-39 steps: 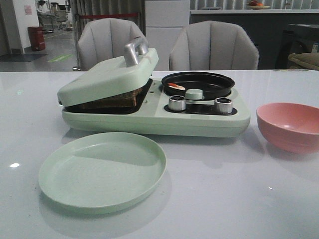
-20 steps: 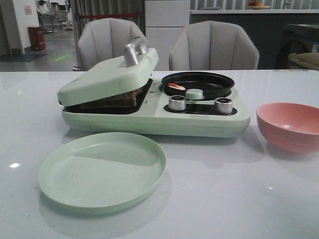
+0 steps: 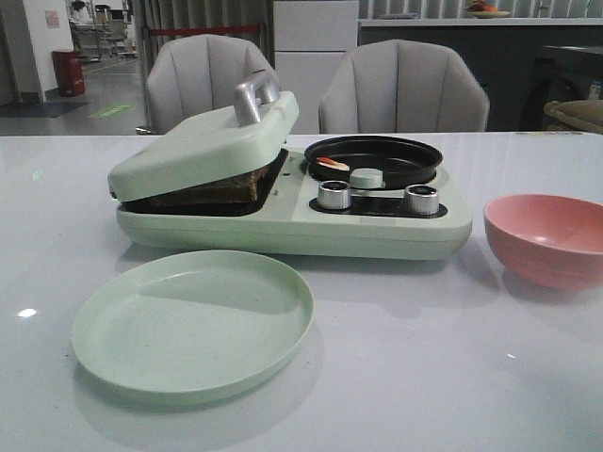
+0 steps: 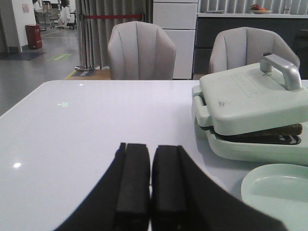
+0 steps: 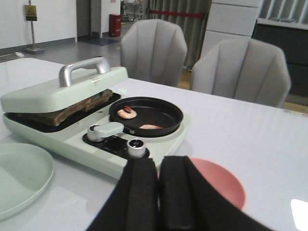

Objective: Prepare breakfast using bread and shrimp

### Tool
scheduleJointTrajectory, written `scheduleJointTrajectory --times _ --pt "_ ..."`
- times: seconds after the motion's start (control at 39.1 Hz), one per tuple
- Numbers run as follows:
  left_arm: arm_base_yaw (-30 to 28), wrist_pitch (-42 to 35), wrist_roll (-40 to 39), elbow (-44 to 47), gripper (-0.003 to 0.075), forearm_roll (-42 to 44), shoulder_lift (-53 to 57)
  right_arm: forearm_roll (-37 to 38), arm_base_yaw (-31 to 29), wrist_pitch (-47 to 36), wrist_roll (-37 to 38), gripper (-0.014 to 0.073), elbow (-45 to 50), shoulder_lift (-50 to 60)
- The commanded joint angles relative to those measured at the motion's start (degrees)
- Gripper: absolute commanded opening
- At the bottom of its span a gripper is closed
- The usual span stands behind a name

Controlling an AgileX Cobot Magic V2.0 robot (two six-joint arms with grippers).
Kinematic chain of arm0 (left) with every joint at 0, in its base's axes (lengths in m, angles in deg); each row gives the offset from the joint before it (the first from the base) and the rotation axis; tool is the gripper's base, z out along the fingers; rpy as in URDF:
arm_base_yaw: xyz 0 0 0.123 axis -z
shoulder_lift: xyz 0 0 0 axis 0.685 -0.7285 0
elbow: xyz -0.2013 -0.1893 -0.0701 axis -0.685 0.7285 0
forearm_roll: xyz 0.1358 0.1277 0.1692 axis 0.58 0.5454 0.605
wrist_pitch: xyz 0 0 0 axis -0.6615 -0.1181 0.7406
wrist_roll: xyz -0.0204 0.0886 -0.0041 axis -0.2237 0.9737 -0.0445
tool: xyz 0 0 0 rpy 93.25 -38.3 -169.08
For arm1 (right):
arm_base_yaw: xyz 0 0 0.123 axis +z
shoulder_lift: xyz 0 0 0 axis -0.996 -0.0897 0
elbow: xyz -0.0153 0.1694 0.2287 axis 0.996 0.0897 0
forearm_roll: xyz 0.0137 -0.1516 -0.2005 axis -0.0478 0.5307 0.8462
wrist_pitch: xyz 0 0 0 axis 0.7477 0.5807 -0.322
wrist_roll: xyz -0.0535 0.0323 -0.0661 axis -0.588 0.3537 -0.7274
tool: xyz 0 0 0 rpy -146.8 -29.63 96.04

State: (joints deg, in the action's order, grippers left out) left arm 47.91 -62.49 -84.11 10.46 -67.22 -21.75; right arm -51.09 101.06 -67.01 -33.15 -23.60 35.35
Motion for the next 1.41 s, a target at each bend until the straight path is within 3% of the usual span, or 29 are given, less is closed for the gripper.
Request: scheduleJointTrajectory --times 0.0,0.1,0.31,1.38 --pt "0.0 -4.3 -0.7 1.3 0.0114 -0.5 1.0 7.4 -3.1 -6.5 4.1 0.0169 0.0 3.4" --pt "0.0 -4.3 -0.7 1.3 0.0114 -0.5 1.0 11.2 -6.8 -6.1 8.2 0.0169 2.1 8.3" --pt "0.0 -4.3 -0.7 1.3 0.0114 -0.5 1.0 11.4 -11.7 -6.7 13.1 0.0169 5.9 12.0" --pt "0.0 -4.3 -0.7 1.3 0.0114 -0.5 0.9 12.3 -11.5 -7.8 15.3 0.0169 7.0 12.0"
